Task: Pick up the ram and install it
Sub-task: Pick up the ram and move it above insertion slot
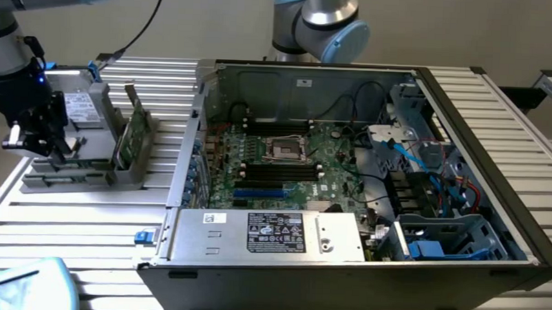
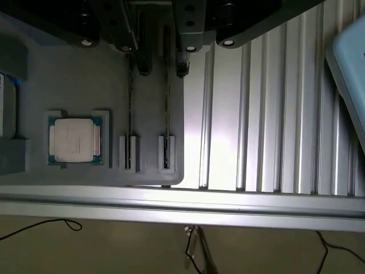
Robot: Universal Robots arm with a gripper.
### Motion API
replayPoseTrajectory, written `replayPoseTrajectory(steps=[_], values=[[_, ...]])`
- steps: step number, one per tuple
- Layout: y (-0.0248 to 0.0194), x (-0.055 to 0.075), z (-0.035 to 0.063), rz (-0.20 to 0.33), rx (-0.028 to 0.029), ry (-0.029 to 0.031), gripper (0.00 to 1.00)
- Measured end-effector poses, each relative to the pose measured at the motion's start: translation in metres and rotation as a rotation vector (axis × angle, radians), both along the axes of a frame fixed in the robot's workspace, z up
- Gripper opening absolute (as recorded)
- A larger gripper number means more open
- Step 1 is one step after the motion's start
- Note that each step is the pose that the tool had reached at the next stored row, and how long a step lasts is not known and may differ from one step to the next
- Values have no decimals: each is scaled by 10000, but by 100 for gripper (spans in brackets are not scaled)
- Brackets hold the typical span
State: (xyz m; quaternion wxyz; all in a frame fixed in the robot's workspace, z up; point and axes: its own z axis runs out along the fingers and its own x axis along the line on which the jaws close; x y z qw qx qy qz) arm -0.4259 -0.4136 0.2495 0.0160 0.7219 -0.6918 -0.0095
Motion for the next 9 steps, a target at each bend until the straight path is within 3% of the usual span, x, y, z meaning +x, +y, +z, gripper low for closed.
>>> replayPoseTrajectory(steps=[9], values=[[-28,-1,-157,-1,79,-36,31]])
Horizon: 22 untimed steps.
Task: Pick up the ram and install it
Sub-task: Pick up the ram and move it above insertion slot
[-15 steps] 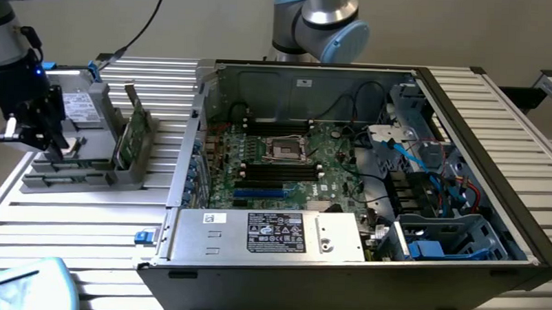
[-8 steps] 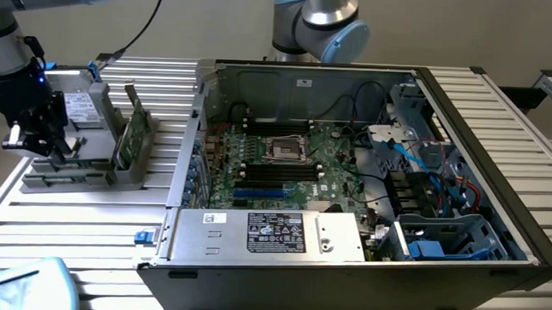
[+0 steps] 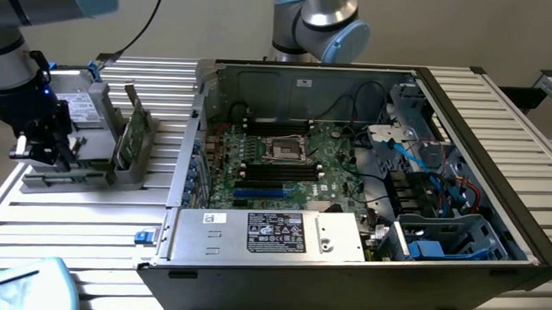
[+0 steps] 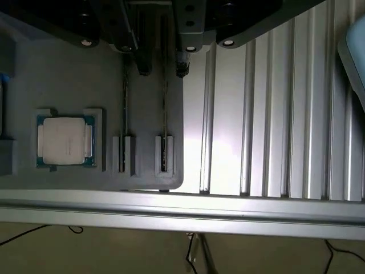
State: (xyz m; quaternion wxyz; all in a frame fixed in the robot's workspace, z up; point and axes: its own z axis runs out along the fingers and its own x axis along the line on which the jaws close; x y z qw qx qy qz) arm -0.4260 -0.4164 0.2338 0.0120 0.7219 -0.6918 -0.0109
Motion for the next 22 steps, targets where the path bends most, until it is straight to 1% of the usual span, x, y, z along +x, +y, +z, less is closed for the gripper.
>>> replayPoseTrajectory(steps=[4,10,19,22], values=[[-4,1,-62,4,40,-24,31],[-7,1,-161,19,91,-41,31],[-8,1,-305,40,243,-46,31],[-9,1,-354,40,304,-47,31]])
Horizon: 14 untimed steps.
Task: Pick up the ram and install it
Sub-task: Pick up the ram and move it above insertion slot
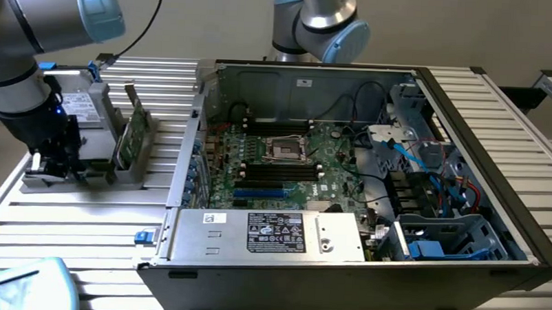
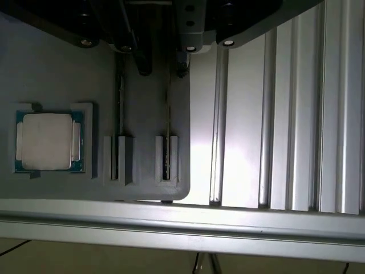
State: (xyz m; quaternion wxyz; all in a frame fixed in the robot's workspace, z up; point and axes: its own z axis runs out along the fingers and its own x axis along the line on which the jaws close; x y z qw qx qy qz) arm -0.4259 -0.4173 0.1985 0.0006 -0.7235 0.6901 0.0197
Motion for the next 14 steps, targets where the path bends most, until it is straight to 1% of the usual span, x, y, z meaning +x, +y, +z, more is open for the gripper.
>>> replayPoseTrajectory(steps=[1,10,14], values=[[0,-1,-7,-1,11,0,31],[-3,-5,-23,1,13,0,31],[-4,-30,-32,0,13,1,31]])
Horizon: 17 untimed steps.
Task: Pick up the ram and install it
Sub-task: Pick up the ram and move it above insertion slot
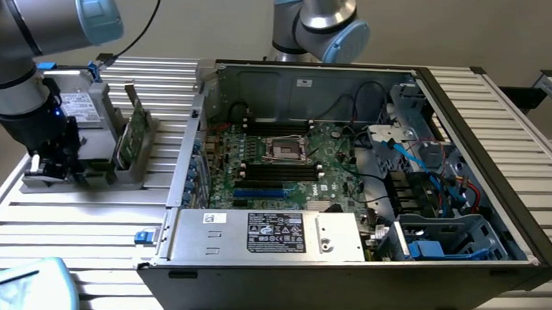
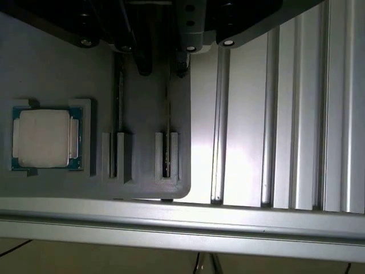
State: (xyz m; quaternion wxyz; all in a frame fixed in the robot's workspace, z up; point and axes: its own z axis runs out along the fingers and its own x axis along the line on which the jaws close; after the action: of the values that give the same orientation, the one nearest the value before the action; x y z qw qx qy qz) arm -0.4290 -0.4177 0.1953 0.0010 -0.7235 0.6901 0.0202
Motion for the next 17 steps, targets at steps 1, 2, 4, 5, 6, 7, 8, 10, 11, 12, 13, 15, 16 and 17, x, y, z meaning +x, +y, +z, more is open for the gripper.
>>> replayPoseTrajectory(steps=[1,2,4,5,6,7,8,10,11,12,13,15,16,17], values=[[0,-6,-4,0,1,-1,31],[-2,-7,-7,1,1,-2,31],[-12,-8,-15,1,0,0,31],[-16,-8,-19,0,1,-2,31],[-17,-8,-20,0,1,-2,31],[-17,-8,-20,-1,1,-2,31],[-17,-6,-20,0,1,-1,31],[-19,10,-19,4,2,2,31],[-18,23,-19,9,3,2,31],[-18,30,-20,12,4,0,31],[-18,30,-20,11,4,0,31],[-18,30,-20,11,4,1,31],[-18,30,-20,11,4,1,31],[-18,30,-20,11,4,1,31]])
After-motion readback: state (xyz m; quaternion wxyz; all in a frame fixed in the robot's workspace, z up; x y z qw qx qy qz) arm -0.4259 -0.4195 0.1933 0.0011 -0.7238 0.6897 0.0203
